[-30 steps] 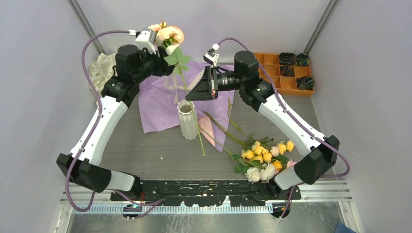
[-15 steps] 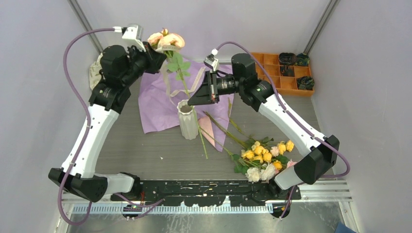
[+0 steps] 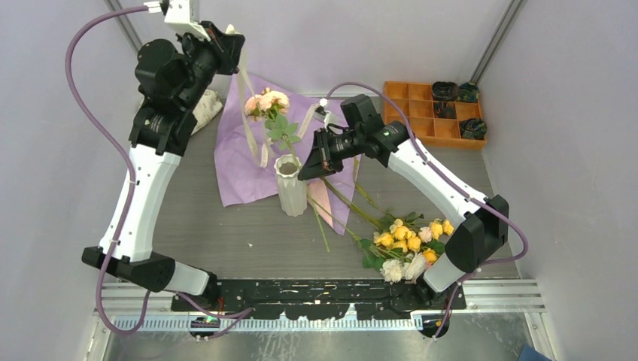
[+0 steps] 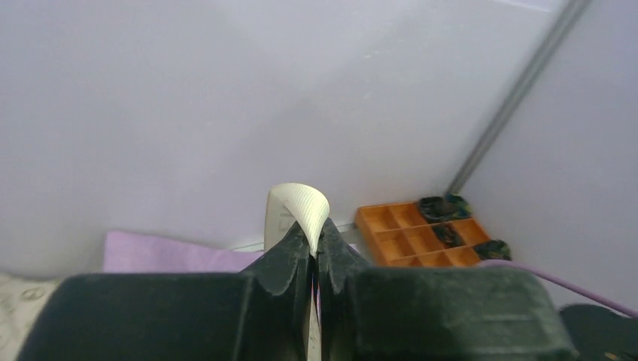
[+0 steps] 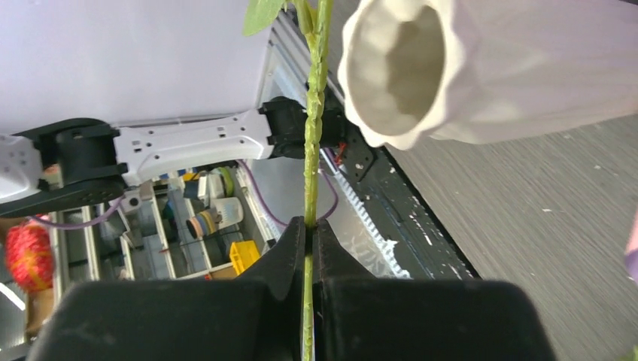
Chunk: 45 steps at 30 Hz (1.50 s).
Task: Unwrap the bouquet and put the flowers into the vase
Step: Pick up the ribbon, then place the ribbon on the wrapping paper, then insert the fake flower into the vase.
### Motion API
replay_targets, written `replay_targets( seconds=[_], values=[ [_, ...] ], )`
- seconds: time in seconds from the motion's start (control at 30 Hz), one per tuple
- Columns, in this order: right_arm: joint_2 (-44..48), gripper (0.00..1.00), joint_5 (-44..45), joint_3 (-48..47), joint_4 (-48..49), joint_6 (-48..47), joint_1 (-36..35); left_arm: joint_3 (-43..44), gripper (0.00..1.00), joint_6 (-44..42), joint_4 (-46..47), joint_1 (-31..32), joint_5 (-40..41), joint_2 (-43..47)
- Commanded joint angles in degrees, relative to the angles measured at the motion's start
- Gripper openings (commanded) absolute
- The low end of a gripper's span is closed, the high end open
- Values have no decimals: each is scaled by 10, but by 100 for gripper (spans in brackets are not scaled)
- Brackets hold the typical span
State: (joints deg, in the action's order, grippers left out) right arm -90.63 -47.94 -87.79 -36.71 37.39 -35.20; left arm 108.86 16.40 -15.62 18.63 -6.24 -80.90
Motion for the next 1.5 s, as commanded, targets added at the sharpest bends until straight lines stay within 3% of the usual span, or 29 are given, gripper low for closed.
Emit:
replay_targets(
  seconds=[0.0,0.17,0.3,0.47,0.6,0.8,0.97,1.2,1.47],
  values=[
    [20,1,61,-50,-37,-56,-1,-13,7,-46,4,-1,195,11],
    [39,1,151,-88,-38,-62,2,-114,12,-56,-20,-2,372,73],
    [57,1,217,-119,4,-60,1,-212,30,-26,-50,-3,412,119],
    [69,1,255,-129,82,-87,0,-294,57,2,-80,-11,379,131],
    [62,1,270,-115,154,-131,-9,-359,76,31,-54,-32,284,144],
    [56,1,319,-46,306,-179,-36,-436,77,68,18,-42,172,202],
    [36,1,362,-48,389,-216,-61,-464,74,80,17,-42,152,256],
    [26,1,385,-99,380,-261,-86,-497,73,86,15,-42,151,320],
    [34,1,415,-90,384,-307,-91,-499,72,93,11,-42,132,324]
  ],
)
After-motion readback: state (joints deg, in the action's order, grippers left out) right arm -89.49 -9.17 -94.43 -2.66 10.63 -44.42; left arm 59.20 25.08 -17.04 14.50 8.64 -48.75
